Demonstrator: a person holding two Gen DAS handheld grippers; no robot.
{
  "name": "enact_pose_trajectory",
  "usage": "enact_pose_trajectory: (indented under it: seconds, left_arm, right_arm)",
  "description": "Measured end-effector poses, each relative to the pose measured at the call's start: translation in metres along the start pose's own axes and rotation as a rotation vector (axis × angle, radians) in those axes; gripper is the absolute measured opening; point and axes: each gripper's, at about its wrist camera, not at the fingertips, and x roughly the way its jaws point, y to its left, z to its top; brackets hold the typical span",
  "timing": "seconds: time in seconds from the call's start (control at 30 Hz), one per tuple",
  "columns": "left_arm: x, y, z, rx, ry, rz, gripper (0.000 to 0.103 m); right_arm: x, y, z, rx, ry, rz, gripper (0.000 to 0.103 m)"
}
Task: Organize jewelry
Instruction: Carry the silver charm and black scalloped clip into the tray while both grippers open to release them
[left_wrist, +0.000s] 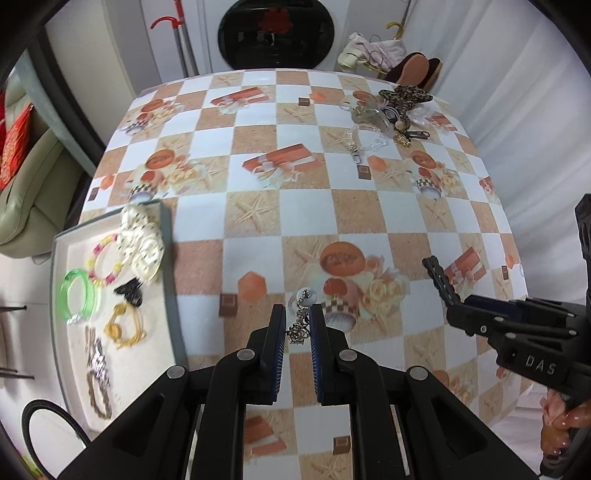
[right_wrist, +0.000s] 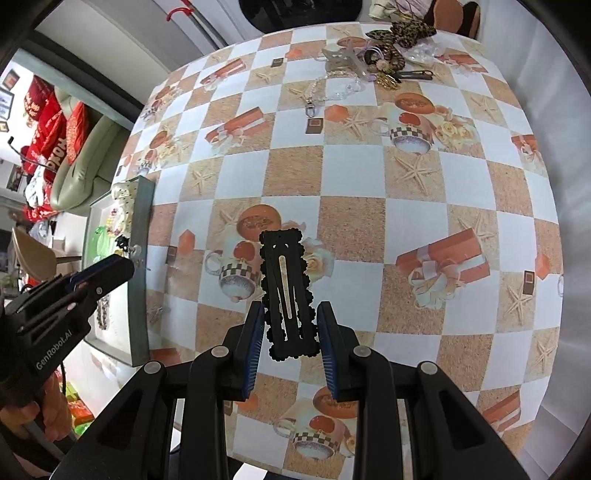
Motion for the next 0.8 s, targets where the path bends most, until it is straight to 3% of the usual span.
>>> enact_pose_trajectory:
  seconds: [0.4,0.8]
  left_arm:
    - [-0.021,0.034,-0.026,-0.03,-0.012,-0.006,0.018]
    - [-0.028,0.099,-0.069,-0.028,0.012,-0.024,0.018]
  right_arm:
    - [-0.005,0.038,-0.012,-0.021,-0.001,0.016,0.032]
    - [0.007,0.113,-0.026,-0.044,-0.009,0.009,0.032]
